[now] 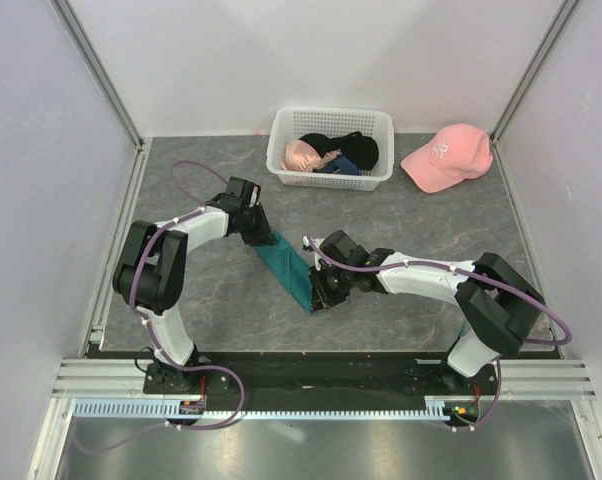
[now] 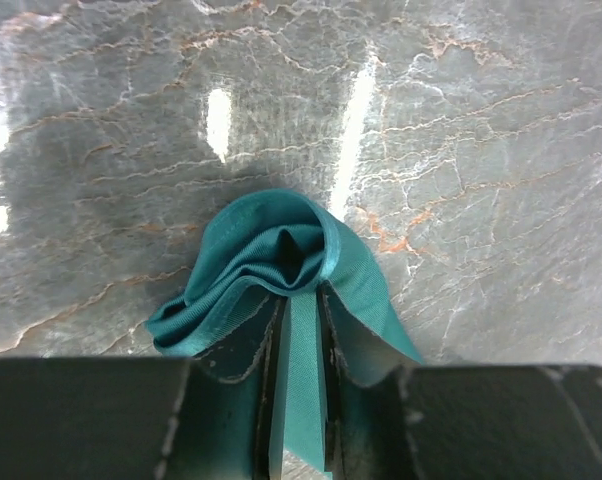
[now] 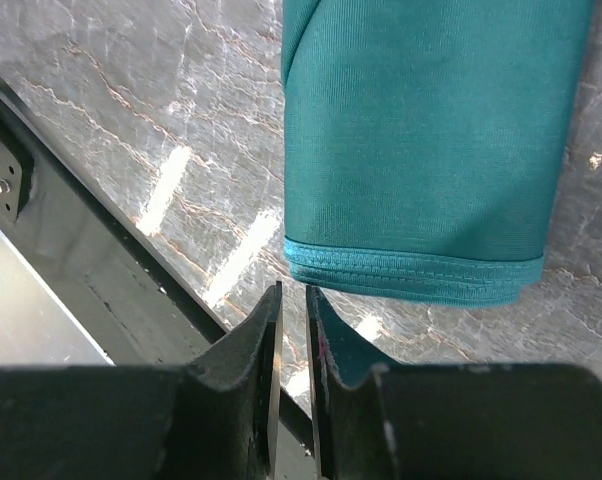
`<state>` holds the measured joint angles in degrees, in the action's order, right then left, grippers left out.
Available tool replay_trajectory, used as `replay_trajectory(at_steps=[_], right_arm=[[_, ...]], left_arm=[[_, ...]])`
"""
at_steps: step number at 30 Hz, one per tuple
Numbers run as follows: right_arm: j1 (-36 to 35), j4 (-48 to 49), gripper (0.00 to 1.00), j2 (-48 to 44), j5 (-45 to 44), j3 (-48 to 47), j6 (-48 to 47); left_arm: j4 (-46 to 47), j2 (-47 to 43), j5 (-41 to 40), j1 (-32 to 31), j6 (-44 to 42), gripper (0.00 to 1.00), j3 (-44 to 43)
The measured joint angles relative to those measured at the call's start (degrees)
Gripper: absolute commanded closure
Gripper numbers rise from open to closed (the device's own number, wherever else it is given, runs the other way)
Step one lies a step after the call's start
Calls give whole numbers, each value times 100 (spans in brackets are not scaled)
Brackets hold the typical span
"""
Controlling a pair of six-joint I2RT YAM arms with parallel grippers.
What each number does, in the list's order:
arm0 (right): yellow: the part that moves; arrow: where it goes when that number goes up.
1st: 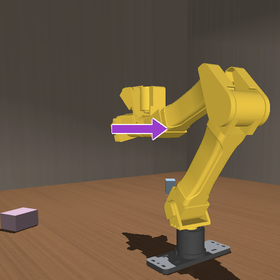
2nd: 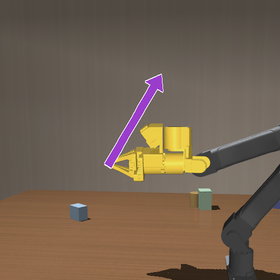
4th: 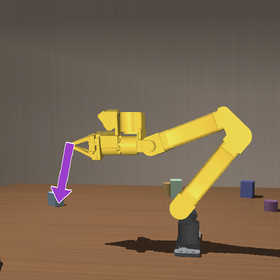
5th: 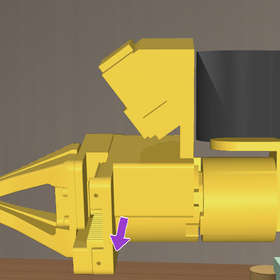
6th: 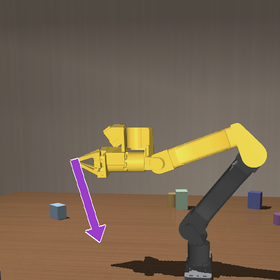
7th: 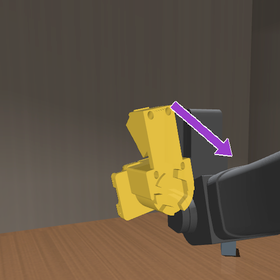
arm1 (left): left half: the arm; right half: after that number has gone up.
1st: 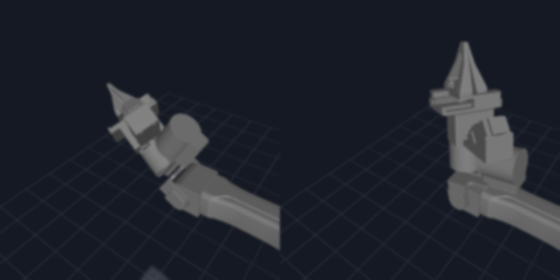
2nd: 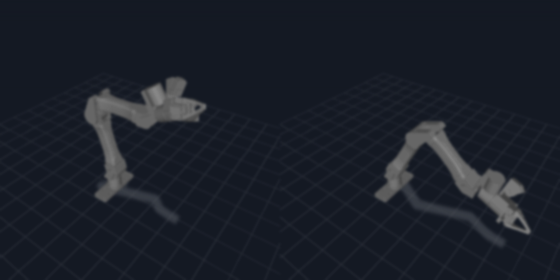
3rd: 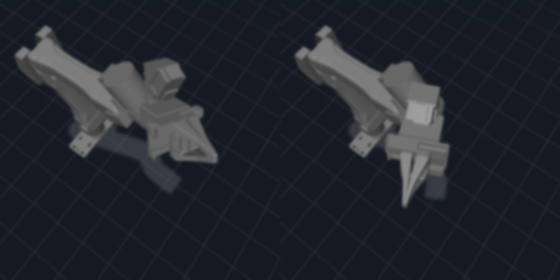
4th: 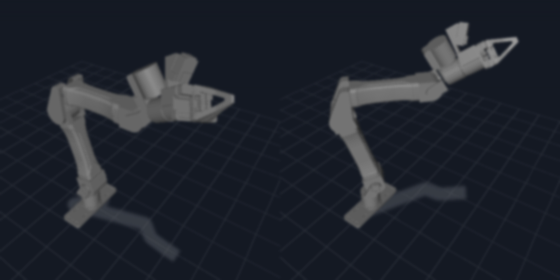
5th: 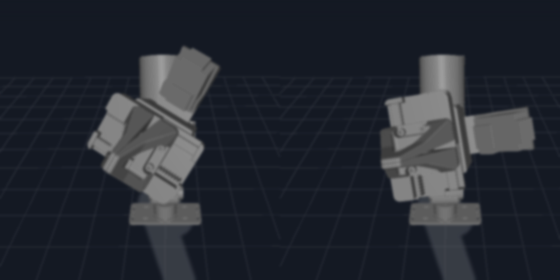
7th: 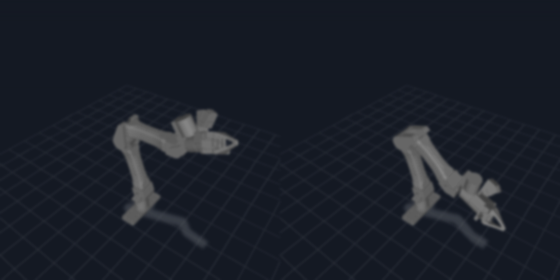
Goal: Fold the napkin into a case and place the utensils inside
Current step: Rotate the smaller rectangle-folded napkin at the center of the board.
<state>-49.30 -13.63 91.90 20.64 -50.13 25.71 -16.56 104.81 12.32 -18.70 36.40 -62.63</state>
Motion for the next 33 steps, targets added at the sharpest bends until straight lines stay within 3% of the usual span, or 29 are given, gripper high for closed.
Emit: replay_trajectory(at_steps=[10,23,30,33], right_arm=[[0,-15,79,9,2,-66,-2],[2,76,79,476,-138,-195,-66],[122,-85,79,560,-529,-229,-361],[164,-308,73,549,-745,-332,-496]], left_arm=[[-144,-494,-15,35,-28,76,-105],[-160,507,20,317,-138,78,-640],[-166,258,-35,492,-138,75,-341],[-286,-103,-136,518,-138,71,-28]])
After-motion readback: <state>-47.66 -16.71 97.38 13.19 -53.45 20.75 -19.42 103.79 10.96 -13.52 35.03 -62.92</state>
